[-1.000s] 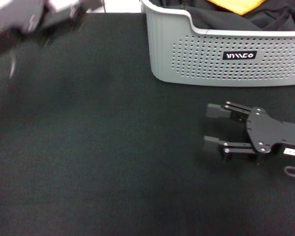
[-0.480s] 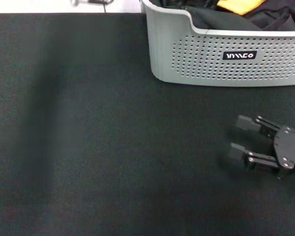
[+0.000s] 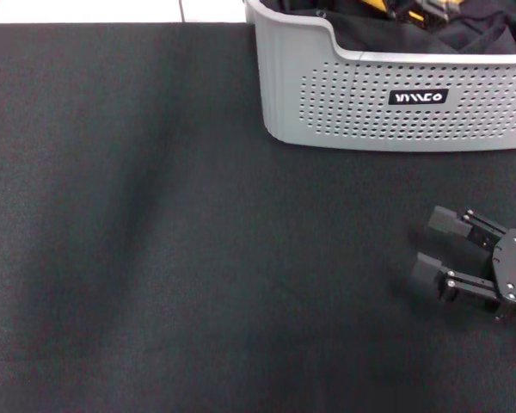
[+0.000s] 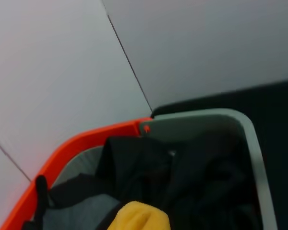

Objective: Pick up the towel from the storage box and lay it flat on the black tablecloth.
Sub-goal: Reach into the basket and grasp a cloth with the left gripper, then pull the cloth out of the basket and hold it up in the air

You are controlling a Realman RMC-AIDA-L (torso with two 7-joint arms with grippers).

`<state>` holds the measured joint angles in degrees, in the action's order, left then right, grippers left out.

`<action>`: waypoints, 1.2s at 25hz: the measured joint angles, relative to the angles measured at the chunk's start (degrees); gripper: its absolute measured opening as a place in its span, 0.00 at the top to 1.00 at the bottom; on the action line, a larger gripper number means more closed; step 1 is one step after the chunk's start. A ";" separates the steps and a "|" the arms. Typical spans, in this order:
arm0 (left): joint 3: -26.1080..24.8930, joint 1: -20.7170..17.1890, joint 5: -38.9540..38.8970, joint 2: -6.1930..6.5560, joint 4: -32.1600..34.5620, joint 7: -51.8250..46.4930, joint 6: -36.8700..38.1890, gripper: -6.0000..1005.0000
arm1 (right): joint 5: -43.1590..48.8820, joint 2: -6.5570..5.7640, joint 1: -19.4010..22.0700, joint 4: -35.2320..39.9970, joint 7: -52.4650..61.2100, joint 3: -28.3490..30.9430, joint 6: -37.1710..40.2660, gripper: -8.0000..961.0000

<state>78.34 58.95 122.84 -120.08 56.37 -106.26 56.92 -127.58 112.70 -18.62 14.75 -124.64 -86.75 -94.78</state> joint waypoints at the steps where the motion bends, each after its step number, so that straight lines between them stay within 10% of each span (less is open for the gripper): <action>1: 1.17 0.43 0.91 -0.07 -0.19 -0.74 -1.02 0.24 | 0.01 0.11 0.01 0.00 -0.05 -0.03 0.03 0.09; 18: 4.28 2.04 9.97 -0.07 -3.61 -7.77 -8.85 0.58 | 1.00 1.01 0.67 -0.61 -0.25 -0.13 -0.22 0.09; 30: 6.43 1.66 10.39 -0.24 -3.88 -8.23 -8.23 0.58 | 1.48 1.04 0.70 -1.33 -0.83 -0.13 -0.28 0.09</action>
<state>84.77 60.61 133.23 -120.32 52.49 -114.49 48.69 -126.10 113.74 -17.92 13.43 -125.48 -86.88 -95.06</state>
